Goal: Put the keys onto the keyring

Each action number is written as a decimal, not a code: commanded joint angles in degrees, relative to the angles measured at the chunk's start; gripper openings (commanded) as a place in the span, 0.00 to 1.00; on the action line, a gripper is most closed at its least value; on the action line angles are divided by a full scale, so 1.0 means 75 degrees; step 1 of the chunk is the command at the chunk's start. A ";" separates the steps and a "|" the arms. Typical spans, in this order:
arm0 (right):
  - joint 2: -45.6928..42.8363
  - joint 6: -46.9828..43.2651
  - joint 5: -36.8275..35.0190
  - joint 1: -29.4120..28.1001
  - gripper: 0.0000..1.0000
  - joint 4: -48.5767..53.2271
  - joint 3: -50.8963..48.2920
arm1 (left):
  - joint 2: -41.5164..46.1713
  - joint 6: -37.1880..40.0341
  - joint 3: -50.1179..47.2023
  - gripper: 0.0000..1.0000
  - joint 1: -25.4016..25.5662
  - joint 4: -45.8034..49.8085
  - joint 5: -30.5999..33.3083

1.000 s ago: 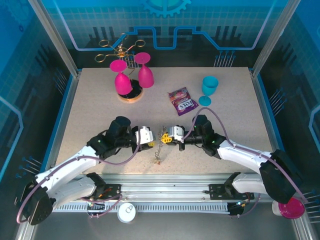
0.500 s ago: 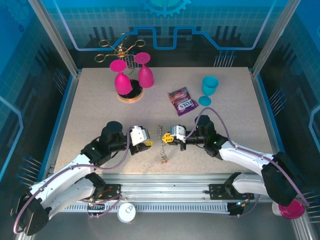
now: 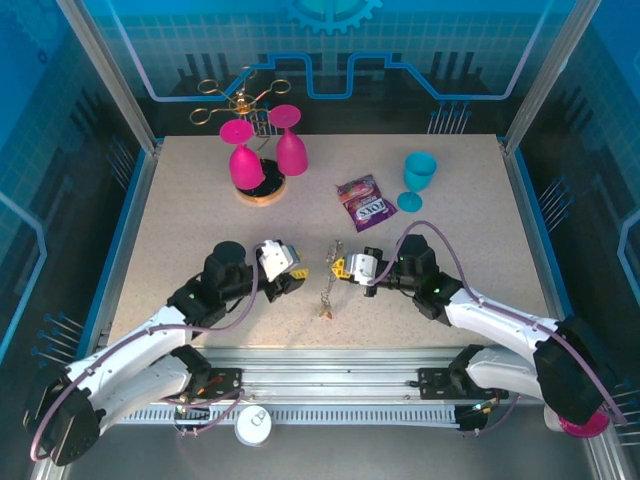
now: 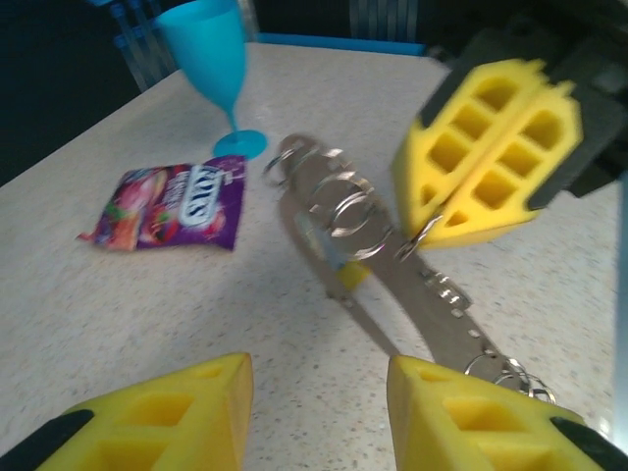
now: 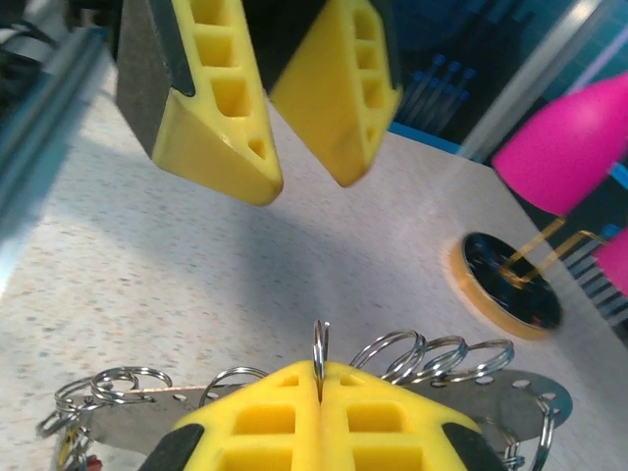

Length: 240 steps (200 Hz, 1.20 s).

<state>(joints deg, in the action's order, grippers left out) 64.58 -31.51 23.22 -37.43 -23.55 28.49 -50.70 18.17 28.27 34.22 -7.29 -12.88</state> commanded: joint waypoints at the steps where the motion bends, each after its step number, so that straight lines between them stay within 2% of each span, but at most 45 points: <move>1: -0.0384 0.0556 -0.1445 0.0283 0.00 0.0139 0.0266 | -0.0173 -0.1476 -0.0007 0.43 -0.0082 -0.0442 0.1567; 12: -0.0546 0.0849 -0.1975 0.0380 0.00 0.0408 0.0371 | -0.0213 -0.2233 0.0004 0.48 -0.0075 -0.0410 0.2060; 38: -0.0994 0.1535 -0.3205 0.0498 0.00 0.1301 0.0598 | -0.0423 -0.4380 0.0137 0.49 -0.0070 -0.0015 0.2555; 61: -0.1411 0.2075 -0.4025 0.0545 0.00 0.2457 0.0861 | -0.1091 -0.6376 0.0712 0.48 -0.0033 0.0782 0.2477; 83: -0.1809 0.2507 -0.4430 0.0628 0.00 0.3247 0.0978 | -0.2161 -0.7271 0.1455 0.47 0.0492 0.1383 0.2558; 117: -0.2327 0.2984 -0.5061 0.0887 0.00 0.3958 0.1078 | -0.4146 -0.7832 0.2590 0.44 0.1347 0.1501 0.2385; 160: -0.2936 0.3007 -0.5516 0.1262 0.00 0.4306 0.0986 | -0.6421 -0.8053 0.4403 0.38 0.1833 0.2123 0.2209; 197: -0.3320 0.2994 -0.6203 0.1323 0.00 0.4470 0.0915 | -0.7319 -0.8108 0.5146 0.35 0.1975 0.2490 0.2277; 240: -0.3372 0.3017 -0.6161 0.1357 0.00 0.4383 0.0852 | -0.8038 -0.7856 0.5833 0.34 0.2094 0.2757 0.2407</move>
<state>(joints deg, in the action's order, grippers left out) 40.03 -9.85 -21.30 -28.03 9.96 34.28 -108.22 -41.52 68.55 49.12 10.07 4.51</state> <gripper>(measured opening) 0.065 0.341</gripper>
